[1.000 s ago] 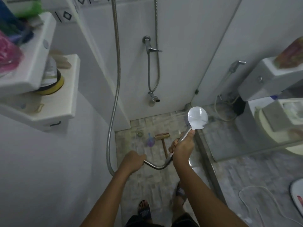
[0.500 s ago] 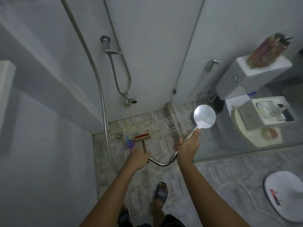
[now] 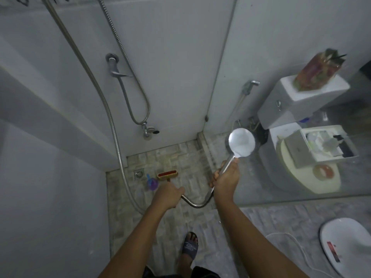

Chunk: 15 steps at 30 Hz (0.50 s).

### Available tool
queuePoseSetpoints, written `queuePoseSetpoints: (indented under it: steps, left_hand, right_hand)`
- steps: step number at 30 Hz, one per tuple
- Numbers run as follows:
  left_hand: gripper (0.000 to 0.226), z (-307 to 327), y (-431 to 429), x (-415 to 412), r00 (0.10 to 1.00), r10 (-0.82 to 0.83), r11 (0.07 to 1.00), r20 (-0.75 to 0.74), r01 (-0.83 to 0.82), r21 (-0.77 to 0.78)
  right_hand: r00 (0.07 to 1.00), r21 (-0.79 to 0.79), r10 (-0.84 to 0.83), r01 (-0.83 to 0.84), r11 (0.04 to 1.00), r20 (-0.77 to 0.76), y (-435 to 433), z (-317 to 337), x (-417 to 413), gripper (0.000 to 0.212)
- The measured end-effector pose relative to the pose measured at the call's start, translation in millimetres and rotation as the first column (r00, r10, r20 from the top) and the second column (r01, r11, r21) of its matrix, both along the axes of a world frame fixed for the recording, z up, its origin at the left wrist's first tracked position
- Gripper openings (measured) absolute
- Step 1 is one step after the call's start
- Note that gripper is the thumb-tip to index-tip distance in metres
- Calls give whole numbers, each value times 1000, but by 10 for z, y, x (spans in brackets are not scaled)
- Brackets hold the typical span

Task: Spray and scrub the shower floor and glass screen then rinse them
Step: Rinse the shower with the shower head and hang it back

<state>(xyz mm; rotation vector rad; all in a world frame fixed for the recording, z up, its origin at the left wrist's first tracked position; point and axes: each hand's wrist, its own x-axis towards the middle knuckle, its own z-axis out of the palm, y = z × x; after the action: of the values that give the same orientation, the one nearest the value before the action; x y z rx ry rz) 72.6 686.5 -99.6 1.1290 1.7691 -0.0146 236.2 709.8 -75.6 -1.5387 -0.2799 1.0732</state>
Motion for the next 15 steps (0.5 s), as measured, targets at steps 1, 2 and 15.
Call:
queuePoseSetpoints:
  steps: [1, 2, 15]
  left_hand:
    - [40, 25, 24, 8, 1000, 24, 1000, -4, -24, 4]
    - [40, 40, 44, 10, 998, 60, 998, 0, -60, 15]
    - [46, 314, 167, -177, 991, 132, 979, -36, -125, 158]
  right_hand:
    - [1000, 8, 23, -23, 1000, 2, 31, 23, -11, 54]
    - [999, 13, 38, -38, 999, -4, 72, 47, -16, 54]
    - [950, 84, 293, -285, 955, -105, 408, 351, -284, 58]
